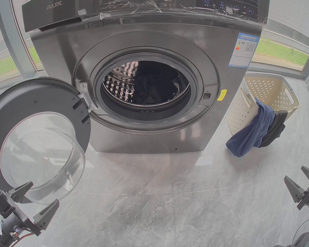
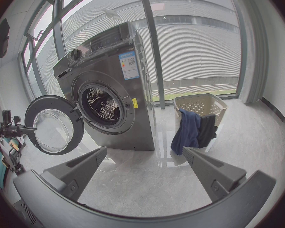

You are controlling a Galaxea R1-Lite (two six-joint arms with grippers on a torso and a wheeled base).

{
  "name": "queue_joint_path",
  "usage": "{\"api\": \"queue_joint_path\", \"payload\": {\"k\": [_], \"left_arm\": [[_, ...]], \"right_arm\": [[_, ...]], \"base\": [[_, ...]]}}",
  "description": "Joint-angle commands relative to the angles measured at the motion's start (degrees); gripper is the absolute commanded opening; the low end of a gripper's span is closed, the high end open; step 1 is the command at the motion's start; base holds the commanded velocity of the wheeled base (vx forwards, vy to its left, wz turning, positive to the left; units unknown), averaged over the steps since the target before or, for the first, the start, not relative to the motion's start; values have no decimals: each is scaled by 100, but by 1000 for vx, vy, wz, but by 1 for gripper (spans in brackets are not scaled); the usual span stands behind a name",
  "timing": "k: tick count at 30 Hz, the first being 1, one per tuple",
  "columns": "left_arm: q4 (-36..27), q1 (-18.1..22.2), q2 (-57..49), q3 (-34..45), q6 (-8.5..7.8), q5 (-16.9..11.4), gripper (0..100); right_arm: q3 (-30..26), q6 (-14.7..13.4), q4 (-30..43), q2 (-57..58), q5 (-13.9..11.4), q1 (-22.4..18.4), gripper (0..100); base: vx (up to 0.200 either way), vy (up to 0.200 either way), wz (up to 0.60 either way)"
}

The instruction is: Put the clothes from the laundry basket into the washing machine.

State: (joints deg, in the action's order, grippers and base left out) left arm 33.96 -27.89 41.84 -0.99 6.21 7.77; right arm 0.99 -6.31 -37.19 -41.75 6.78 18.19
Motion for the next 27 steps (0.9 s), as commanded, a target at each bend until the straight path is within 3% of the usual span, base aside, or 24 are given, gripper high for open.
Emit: {"api": "queue_joint_path", "payload": {"k": [1,2,5,7,8,9,10,11,13,14,18,20,21,22,23,27], "left_arm": [[-1050,987,-1828,99,21,-530,100],[-1410,1339,-2356,99,21,-882,100],[-1920,1972,-3006,99,12,-1392,100],[-2465,2587,-3604,99,-14,-1998,100],[-2605,2736,-3744,99,-14,-2209,100],[-2605,2736,-3744,99,-14,-2209,100],[-2895,2930,-3973,99,-58,-2763,100],[-2957,2921,-3955,99,-84,-2798,100],[-2966,2921,-3947,99,-40,-2754,100],[-2966,2921,-3947,99,-49,-2622,100],[-3010,2921,-3955,99,-146,-1594,100],[-3097,2912,-3999,90,-462,-820,100],[-3097,2903,-4008,99,-497,-794,100],[-3414,2842,-4061,90,-708,-618,100],[-3651,2780,-4149,28,-752,-706,100],[-3440,2780,-4149,81,-621,-750,100]], "right_arm": [[-90,16,670,1380,-247,-606,100],[-90,25,1021,1697,-282,-755,100],[-90,25,1663,2286,-326,-1010,100],[-90,34,2392,3033,-449,-1177,100],[-90,43,2586,3235,-502,-1230,100],[-90,43,2586,3235,-502,-1230,100],[-90,25,3157,3709,-643,-1397,100],[-90,43,3350,3833,-722,-1564,100],[-37,87,3517,4114,-1073,-1907,100],[-37,139,3526,4158,-1117,-1889,100],[-99,508,3631,4123,-546,-1880,100],[-99,500,3649,4123,-484,-1889,100],[-99,508,3649,4123,-493,-1889,100],[-90,579,3684,4123,-546,-1872,100],[-90,614,3702,4149,-599,-1872,100],[-90,649,3693,4149,-643,-1872,100]], "base": [[0,0,0],[0,0,0],[0,0,0],[0,0,0],[0,0,0],[0,0,0],[0,0,0],[0,0,0],[0,0,0],[0,0,0],[0,0,0],[0,0,0],[0,0,0],[0,0,0],[0,0,0],[0,0,0]]}}
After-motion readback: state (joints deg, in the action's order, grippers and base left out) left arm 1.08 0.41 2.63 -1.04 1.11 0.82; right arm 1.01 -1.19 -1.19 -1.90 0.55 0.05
